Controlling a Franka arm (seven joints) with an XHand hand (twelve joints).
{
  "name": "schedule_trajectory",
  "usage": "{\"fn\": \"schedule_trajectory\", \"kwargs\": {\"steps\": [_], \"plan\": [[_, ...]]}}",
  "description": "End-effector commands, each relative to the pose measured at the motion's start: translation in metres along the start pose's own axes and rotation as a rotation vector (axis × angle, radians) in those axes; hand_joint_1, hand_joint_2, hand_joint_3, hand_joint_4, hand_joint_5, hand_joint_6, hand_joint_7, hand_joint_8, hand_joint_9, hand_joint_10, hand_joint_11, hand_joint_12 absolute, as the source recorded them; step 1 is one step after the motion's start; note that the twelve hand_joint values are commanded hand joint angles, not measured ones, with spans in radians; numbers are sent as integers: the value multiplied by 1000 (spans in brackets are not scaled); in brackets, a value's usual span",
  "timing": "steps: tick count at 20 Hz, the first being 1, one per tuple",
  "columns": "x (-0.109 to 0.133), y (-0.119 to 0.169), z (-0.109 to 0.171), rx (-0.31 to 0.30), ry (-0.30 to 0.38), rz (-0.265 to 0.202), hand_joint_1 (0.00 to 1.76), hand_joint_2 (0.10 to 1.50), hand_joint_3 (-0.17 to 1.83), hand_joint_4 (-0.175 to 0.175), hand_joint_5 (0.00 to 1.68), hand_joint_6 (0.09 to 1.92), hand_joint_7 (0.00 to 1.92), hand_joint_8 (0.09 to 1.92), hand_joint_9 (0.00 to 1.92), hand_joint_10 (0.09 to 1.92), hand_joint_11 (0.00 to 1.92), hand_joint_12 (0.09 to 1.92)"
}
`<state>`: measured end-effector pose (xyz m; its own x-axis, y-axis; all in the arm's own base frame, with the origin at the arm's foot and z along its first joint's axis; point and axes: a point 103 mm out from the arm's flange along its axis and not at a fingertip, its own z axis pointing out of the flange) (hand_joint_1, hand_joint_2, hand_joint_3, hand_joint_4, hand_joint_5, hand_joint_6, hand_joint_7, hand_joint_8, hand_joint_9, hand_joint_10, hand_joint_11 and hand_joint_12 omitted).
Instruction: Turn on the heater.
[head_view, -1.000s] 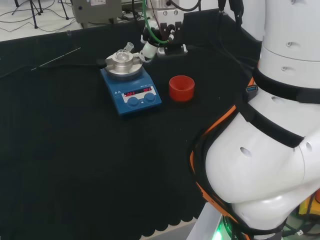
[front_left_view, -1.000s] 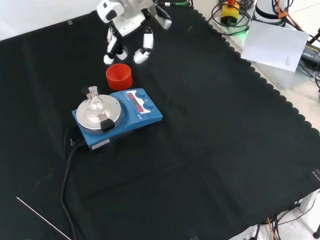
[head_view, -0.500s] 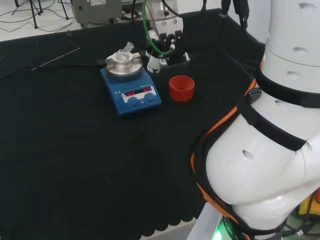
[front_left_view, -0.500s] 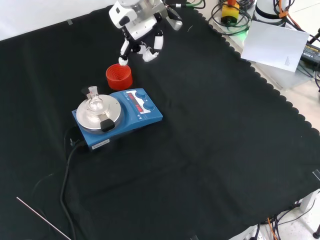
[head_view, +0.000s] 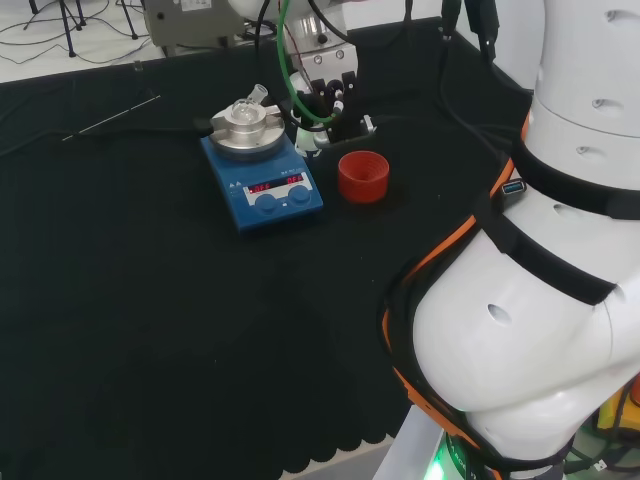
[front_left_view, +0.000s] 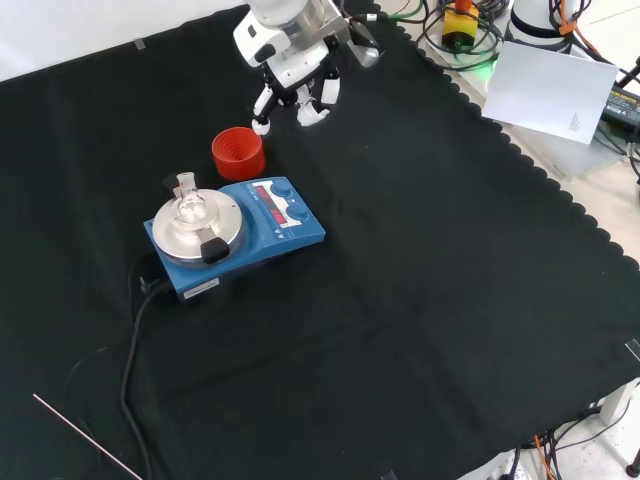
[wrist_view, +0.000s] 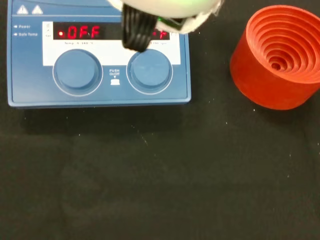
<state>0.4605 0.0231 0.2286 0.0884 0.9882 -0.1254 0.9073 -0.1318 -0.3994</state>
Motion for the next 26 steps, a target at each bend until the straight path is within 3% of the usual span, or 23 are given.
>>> {"fn": "schedule_trajectory", "kwargs": {"steps": [1, 4, 7, 11, 13, 16, 20, 26], "plan": [[7, -5, 4, 23, -19, -14, 1307, 679, 870, -78, 521, 526, 1624, 1552, 1784, 1237, 1801, 1191], [14, -6, 8, 42, -20, -27, 1407, 660, 985, -72, 478, 569, 1669, 1622, 1805, 1340, 1757, 1326], [20, -5, 11, 103, -32, -50, 1473, 613, 1110, -69, 410, 560, 1709, 1666, 1827, 1410, 1750, 1415], [28, -2, 18, 169, -48, -88, 1508, 559, 1219, -57, 348, 367, 1740, 1701, 1846, 1463, 1760, 1467], [51, -9, 19, 195, -55, -104, 1510, 555, 1230, -51, 338, 319, 1744, 1704, 1851, 1469, 1763, 1472], [43, -1, 27, 227, -39, -126, 1509, 549, 1247, -43, 336, 258, 1745, 1710, 1853, 1478, 1764, 1481], [34, 8, 34, 259, -41, -120, 1509, 546, 1256, -37, 351, 192, 1746, 1715, 1857, 1484, 1767, 1487], [37, 13, 44, 283, -42, -115, 1510, 541, 1273, -31, 360, 147, 1747, 1727, 1860, 1495, 1770, 1494]]}}
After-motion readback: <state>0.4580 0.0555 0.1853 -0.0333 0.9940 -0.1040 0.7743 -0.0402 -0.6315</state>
